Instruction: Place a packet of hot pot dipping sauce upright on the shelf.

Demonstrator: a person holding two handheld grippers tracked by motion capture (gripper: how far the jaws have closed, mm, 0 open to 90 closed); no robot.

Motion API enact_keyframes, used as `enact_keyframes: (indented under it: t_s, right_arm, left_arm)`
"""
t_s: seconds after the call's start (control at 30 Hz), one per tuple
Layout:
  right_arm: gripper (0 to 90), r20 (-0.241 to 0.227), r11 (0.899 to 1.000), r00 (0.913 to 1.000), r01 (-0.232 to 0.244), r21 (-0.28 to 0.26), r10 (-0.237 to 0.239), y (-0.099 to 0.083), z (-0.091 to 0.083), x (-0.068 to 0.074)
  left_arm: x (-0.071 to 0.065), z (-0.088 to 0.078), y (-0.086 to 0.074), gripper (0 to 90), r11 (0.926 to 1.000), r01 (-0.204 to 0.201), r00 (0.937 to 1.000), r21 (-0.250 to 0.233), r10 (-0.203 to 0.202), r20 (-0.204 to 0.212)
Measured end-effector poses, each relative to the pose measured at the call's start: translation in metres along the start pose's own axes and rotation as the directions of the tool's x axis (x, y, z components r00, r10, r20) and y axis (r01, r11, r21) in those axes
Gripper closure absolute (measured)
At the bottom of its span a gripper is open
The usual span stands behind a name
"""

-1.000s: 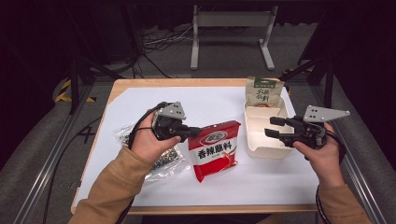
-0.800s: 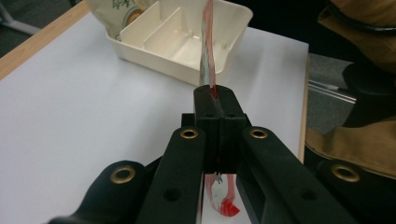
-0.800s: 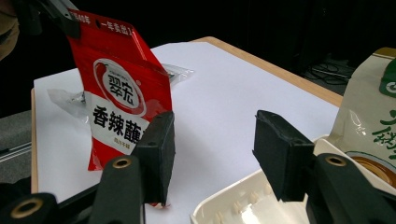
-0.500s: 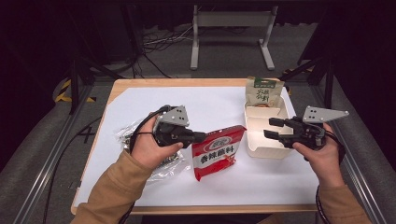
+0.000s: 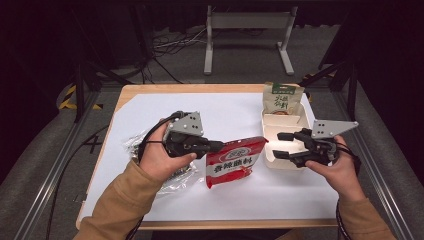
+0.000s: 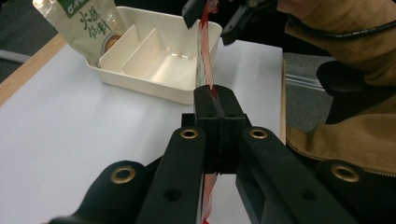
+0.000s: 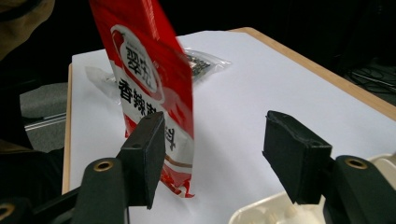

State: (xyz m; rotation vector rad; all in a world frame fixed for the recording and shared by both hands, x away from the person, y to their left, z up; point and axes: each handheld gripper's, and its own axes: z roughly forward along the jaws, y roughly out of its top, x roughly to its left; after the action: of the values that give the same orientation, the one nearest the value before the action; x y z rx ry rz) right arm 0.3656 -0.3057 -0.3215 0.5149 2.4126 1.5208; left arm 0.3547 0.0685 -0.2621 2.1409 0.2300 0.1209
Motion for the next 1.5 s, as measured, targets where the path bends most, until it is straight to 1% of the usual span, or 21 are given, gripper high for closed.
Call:
enact_keyframes:
  t_s: [0.1,0.2,0.37,0.4,0.47,0.6,0.8,0.9,1.0,1.03,1.1,1.17,1.27,1.33,1.37,1.5]
  right_arm:
    - [38.5,-0.015,1.000,0.9999,0.005,0.010,-0.005,-0.001,0.007,0.003]
    - [38.5,-0.028,1.000,0.9996,0.006,0.012,-0.005,-0.002,0.011,0.004]
    - [38.3,-0.078,1.000,0.9970,0.007,0.016,-0.006,-0.004,0.024,0.011]
    - [38.3,-0.078,1.000,0.9970,0.007,0.016,-0.006,-0.004,0.024,0.011]
    - [38.6,-0.094,1.000,0.9955,0.016,0.022,-0.014,-0.004,0.031,0.014]
    - [40.5,-0.109,0.999,0.9938,0.025,0.032,-0.022,-0.005,0.037,0.017]
    - [48.4,-0.141,0.997,0.9884,0.064,0.051,-0.057,-0.005,0.048,0.019]
    - [51.7,-0.154,0.996,0.9860,0.074,0.054,-0.065,-0.005,0.051,0.020]
    - [65.2,-0.185,0.993,0.9779,0.109,0.053,-0.097,-0.003,0.052,0.019]
    - [69.8,-0.191,0.991,0.9750,0.127,0.053,-0.114,-0.003,0.053,0.020]
    - [74.6,-0.198,0.989,0.9723,0.139,0.059,-0.125,-0.002,0.053,0.020]
    - [76.9,-0.205,0.986,0.9691,0.153,0.063,-0.137,-0.001,0.054,0.020]
    - [83.0,-0.218,0.983,0.9648,0.166,0.073,-0.147,0.000,0.055,0.021]
    - [87.0,-0.231,0.982,0.9604,0.176,0.073,-0.155,0.000,0.056,0.020]
    - [88.4,-0.232,0.981,0.9597,0.181,0.073,-0.159,0.000,0.056,0.020]
    - [88.8,-0.235,0.979,0.9589,0.184,0.086,-0.159,0.003,0.055,0.020]
  left_arm:
    - [-0.002,-0.003,0.003,89.7,0.9999,-0.002,1.0000,-0.013,0.002,0.006]
    - [-0.003,-0.004,0.006,89.8,0.9999,-0.007,0.9999,-0.015,0.007,0.007]
    - [-0.007,-0.005,0.011,89.7,0.9995,-0.017,0.9997,-0.027,0.018,0.015]
    - [-0.007,-0.005,0.011,89.7,0.9995,-0.017,0.9997,-0.027,0.018,0.015]
    - [-0.008,-0.004,0.013,89.7,0.9994,-0.021,0.9997,-0.029,0.021,0.015]
    - [-0.009,-0.003,0.017,89.7,0.9992,-0.028,0.9994,-0.028,0.029,0.020]
    - [-0.010,0.000,0.019,89.7,0.9988,-0.037,0.9990,-0.031,0.038,0.024]
    - [-0.010,0.001,0.020,89.7,0.9987,-0.039,0.9989,-0.032,0.039,0.027]
    - [-0.010,0.002,0.020,89.7,0.9987,-0.041,0.9988,-0.030,0.042,0.025]
    - [-0.010,0.002,0.020,89.7,0.9987,-0.042,0.9988,-0.031,0.042,0.025]
    - [-0.010,0.001,0.020,89.6,0.9985,-0.043,0.9988,-0.032,0.044,0.023]
    - [-0.010,0.001,0.019,89.7,0.9986,-0.041,0.9990,-0.032,0.041,0.016]
    - [-0.011,0.001,0.019,89.6,0.9985,-0.043,0.9989,-0.033,0.043,0.016]
    - [-0.010,0.001,0.018,89.6,0.9986,-0.039,0.9991,-0.036,0.040,0.015]
    - [-0.010,0.000,0.018,89.6,0.9987,-0.035,0.9993,-0.038,0.035,0.011]
    - [-0.008,0.000,0.017,89.6,0.9987,-0.032,0.9995,-0.041,0.032,0.006]
